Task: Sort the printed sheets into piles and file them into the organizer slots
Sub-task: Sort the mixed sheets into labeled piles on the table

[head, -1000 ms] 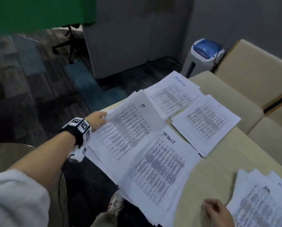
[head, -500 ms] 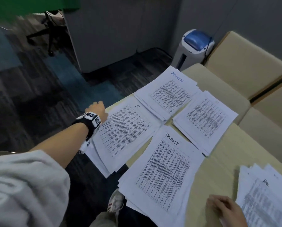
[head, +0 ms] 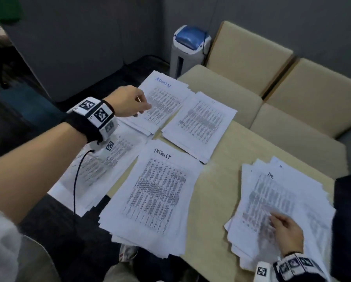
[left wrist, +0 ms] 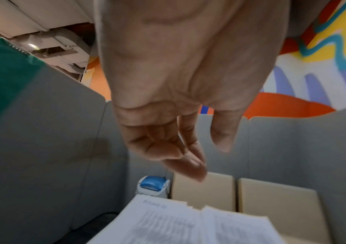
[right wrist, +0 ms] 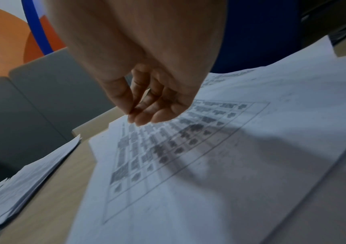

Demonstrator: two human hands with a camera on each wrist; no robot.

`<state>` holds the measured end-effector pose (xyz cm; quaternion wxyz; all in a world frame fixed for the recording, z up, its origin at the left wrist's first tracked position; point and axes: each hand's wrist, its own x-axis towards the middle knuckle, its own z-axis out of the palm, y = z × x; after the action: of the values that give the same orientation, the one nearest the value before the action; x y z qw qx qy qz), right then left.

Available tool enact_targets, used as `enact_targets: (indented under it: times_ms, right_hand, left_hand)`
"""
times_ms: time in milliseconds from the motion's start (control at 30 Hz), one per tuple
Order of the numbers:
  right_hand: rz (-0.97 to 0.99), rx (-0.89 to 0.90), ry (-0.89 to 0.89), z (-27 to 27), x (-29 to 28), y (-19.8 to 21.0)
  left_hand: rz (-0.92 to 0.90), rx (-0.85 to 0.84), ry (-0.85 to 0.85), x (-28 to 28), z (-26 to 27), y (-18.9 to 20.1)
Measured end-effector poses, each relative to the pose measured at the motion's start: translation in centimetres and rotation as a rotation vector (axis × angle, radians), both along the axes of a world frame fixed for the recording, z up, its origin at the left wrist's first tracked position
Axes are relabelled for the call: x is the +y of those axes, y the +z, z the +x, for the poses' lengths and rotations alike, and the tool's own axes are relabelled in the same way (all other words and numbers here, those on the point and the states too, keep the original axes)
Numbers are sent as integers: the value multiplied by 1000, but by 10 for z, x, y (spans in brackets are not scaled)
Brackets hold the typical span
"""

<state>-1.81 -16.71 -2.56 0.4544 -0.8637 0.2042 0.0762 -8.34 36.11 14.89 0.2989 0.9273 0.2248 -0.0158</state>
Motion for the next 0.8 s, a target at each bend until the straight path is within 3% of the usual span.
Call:
enact_targets:
  times_ms: [167, 333, 467, 600, 800]
  right_hand:
    - [-158, 22, 23, 11, -51, -2]
    - [-282, 120, 14, 27, -85, -10]
    - [-234, 129, 47, 35, -99, -12]
    - [-106, 150, 64, 45, -105, -9]
    - [-44, 129, 119, 57, -101, -11]
  left_hand:
    - [-98, -44, -36, -123, 35, -25]
    - [-180, 136, -132, -259, 65, -108]
    - [-214, 276, -187, -347, 72, -161]
    - [-148, 304, -192, -392, 75, -175]
    - [-56, 196, -61, -403, 78, -176]
